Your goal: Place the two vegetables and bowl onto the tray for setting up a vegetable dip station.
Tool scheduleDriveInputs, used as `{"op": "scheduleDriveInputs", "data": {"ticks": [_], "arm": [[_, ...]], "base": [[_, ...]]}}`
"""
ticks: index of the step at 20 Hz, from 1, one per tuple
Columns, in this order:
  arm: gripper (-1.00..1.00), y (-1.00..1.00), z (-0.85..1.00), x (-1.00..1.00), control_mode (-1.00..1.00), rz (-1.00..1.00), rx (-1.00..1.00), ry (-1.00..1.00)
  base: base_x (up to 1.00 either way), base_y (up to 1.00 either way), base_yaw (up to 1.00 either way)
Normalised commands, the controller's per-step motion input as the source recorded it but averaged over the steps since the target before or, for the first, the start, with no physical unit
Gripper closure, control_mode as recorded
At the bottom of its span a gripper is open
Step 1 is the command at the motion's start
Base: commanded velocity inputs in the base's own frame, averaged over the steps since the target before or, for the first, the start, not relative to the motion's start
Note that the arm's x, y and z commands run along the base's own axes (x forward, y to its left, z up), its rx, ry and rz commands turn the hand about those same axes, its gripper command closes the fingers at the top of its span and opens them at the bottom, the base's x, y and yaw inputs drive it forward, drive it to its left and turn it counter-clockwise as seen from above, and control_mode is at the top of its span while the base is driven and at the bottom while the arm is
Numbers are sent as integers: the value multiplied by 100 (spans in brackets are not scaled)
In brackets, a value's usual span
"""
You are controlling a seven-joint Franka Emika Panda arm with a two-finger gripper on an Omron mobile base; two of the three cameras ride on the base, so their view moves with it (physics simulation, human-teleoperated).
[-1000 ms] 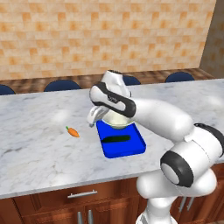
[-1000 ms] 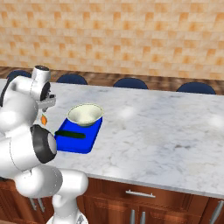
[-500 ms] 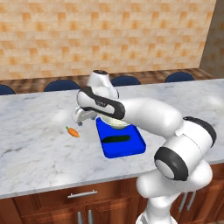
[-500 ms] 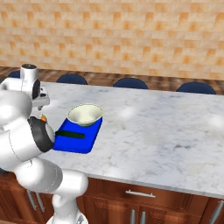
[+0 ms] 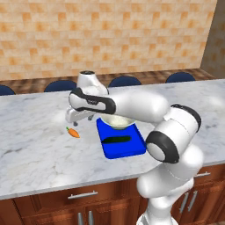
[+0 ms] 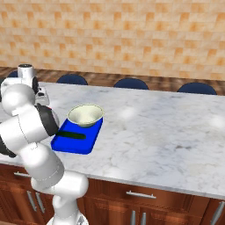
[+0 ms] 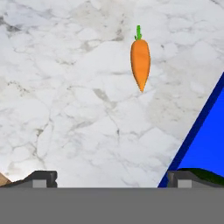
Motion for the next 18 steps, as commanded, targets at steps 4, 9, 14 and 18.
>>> {"op": "scheduleDriveInputs", "data": {"ticks": [4,9,14,18], "arm": [[-100,6,-14,36,-100,-2,-5,9],[-100,12,-14,27,-100,0,-1,2],[-100,13,-18,30,-100,0,-2,1],[-100,10,-19,34,-100,1,-3,0]], "base": [[0,0,0],[0,0,0],[0,0,0],[0,0,0]]}}
